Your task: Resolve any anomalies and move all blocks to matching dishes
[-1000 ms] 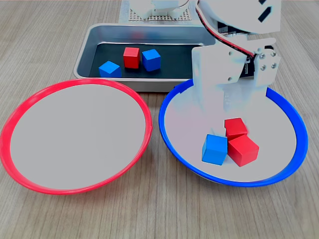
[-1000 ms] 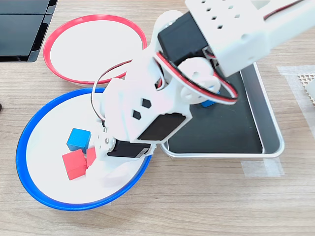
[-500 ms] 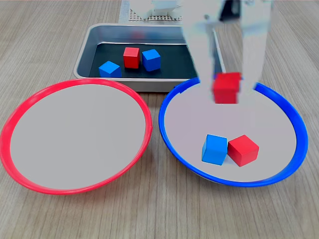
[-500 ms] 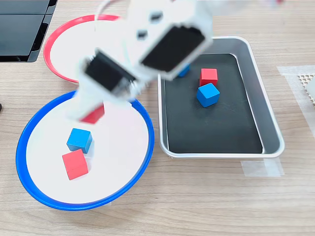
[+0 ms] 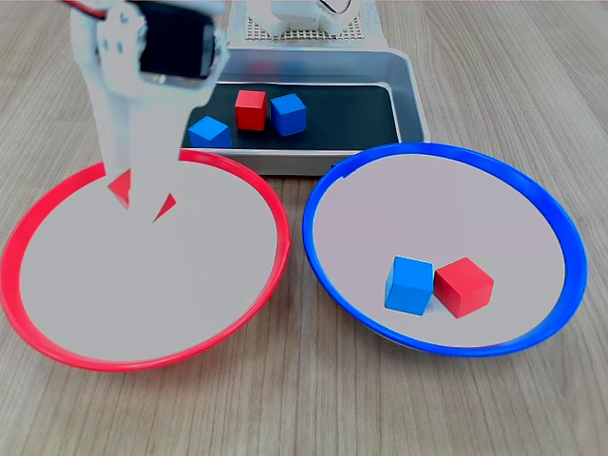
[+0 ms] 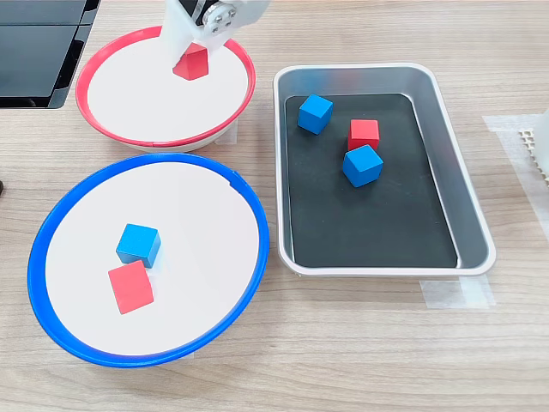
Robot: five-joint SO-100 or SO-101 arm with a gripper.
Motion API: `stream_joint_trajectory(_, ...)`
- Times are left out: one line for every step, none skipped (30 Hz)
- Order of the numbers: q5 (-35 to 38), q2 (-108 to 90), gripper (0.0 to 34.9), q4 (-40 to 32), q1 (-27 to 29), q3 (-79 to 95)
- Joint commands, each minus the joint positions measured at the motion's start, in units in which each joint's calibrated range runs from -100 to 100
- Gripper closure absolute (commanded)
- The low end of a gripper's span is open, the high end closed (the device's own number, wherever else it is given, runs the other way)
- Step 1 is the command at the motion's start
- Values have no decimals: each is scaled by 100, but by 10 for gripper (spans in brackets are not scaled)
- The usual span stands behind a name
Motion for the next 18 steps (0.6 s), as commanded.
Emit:
stream_joint_trajectory(93,210,318,-248,89,-304)
stream_joint_trajectory(112,261,298,-248,98,-341)
stream_joint_trajectory(132,295,269,-248,107,-359)
stream_joint_trajectory(137,329,232,-256,107,-377)
stream_joint_trajectory(142,346,196,-264,107,-396)
stream_joint_trajectory(147,355,183,-264,107,-414)
stream_joint_trajectory(147,355,174,-264,107,-423)
stream_joint_trajectory(147,355,174,-256,107,-423)
stream_joint_trajectory(151,338,174,-248,107,-423)
stream_joint_trajectory(161,295,175,-223,107,-396)
stream_joint_trajectory(161,269,176,-207,107,-386)
stream_joint_trajectory(161,193,182,-124,107,-386)
stream_joint_trajectory(161,124,183,0,107,-386)
stream_joint_trajectory(161,-12,186,272,126,-386)
stream_joint_trajectory(181,-242,193,792,155,-396)
stream_joint_trajectory(215,-456,194,1296,183,-396)
stream_joint_trajectory(234,-583,193,1543,202,-368)
stream_joint_trajectory(254,-797,193,1923,220,-295)
